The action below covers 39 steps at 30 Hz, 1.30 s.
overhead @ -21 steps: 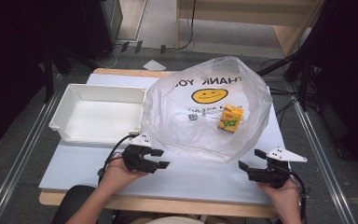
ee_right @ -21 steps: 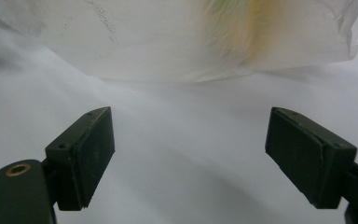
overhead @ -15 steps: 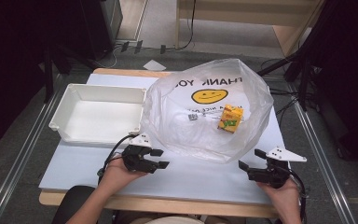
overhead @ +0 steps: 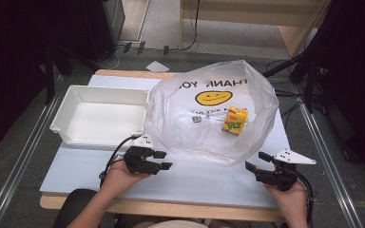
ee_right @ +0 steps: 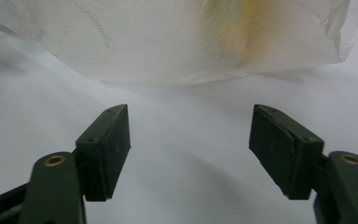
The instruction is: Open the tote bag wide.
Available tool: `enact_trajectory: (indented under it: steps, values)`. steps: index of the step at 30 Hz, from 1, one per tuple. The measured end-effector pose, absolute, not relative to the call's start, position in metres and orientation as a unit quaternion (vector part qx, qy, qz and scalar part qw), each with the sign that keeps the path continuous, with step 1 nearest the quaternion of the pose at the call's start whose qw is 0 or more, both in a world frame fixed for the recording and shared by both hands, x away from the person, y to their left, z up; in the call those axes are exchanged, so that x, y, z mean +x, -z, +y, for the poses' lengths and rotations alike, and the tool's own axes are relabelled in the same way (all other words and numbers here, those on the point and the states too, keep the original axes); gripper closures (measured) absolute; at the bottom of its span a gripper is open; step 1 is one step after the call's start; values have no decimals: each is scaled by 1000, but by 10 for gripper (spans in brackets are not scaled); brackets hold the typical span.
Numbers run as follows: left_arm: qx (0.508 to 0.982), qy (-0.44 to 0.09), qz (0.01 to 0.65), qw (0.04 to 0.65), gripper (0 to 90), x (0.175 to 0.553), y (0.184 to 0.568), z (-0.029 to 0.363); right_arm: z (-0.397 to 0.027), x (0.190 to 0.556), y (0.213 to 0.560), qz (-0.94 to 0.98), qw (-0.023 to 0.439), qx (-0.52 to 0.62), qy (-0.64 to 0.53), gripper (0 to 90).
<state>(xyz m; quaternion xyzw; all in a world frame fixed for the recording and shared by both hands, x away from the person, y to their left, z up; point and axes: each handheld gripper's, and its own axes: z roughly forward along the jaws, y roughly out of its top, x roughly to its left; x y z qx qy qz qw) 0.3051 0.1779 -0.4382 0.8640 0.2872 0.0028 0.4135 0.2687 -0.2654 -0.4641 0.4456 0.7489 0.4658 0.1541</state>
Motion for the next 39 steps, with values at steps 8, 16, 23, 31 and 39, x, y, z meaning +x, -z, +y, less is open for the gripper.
enact_trajectory:
  steps: [8,16,23,31,39]
  values:
    - [859,11,287,423,501,303,430,180,-273,274,456,749,136,436,-480,401]
    - [864,13,277,421,574,298,410,180,-294,288,439,781,143,395,-462,488]
    - [871,20,261,416,609,290,391,178,-316,299,423,776,135,394,-474,605]
    - [865,28,263,426,652,290,367,187,-328,317,392,776,143,374,-487,681]
    - [860,25,247,445,692,290,325,201,-337,346,355,783,133,360,-490,851]
